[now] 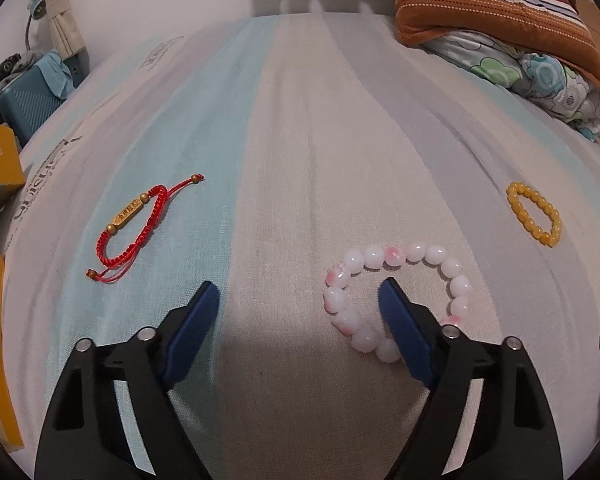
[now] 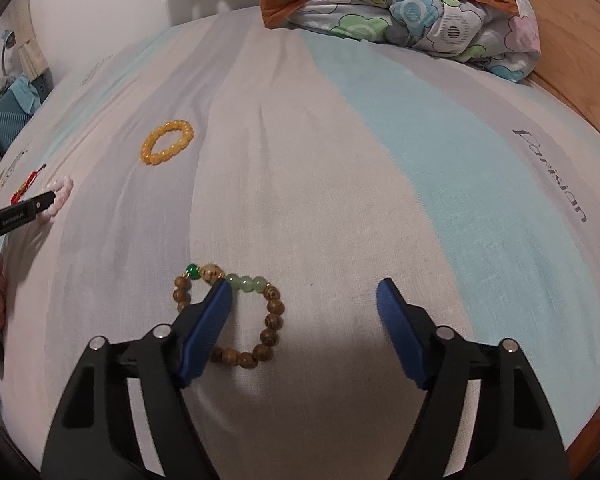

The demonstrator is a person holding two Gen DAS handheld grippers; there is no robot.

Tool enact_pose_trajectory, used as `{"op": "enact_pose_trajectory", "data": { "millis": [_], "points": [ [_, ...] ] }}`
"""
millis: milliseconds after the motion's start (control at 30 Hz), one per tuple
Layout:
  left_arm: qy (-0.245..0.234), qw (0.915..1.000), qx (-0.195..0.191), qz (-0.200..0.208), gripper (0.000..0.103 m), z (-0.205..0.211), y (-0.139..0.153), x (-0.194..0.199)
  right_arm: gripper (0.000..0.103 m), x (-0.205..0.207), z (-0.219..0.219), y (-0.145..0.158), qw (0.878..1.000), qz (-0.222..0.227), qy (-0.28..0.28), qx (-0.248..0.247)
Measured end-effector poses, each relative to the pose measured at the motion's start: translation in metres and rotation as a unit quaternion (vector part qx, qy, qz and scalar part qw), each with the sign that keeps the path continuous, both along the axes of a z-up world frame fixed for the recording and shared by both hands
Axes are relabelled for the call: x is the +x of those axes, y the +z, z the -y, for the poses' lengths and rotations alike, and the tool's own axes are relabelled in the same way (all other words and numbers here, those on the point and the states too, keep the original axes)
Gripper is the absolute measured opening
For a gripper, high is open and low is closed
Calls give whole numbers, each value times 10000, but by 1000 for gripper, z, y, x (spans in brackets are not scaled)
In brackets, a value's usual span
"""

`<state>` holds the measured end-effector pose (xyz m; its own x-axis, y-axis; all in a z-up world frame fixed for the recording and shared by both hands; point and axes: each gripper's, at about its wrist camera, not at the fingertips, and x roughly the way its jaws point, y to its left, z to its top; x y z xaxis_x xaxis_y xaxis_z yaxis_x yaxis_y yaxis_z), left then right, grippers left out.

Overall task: Organize jewelry
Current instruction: 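Grasp the pink-white bead bracelet with the left tool while the right tool grasps the brown-green bracelet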

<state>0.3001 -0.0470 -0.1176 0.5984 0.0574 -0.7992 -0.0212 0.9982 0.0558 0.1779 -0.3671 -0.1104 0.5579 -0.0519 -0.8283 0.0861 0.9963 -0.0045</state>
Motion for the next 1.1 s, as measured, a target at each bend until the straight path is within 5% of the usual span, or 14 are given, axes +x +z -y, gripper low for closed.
{"op": "enact_pose_trajectory", "data": {
  "millis": [267,533,700,1100],
  "points": [
    [-95,9999,82,-45,54,7,0,-6,50,-4,-5,-3,9999,-24,133,18],
    [-357,9986,348,-191,16,14,3,-12,22,-5,-11,-1,9996,-87,225,135],
    [-445,9983,297,-233,11,9,10,-13,10,-6,-9,5,9995,-88,164,244],
    [-563,9983,134,71,9,2,44,-25,10,-10,-19,30,9991,183,238,299]
  ]
}}
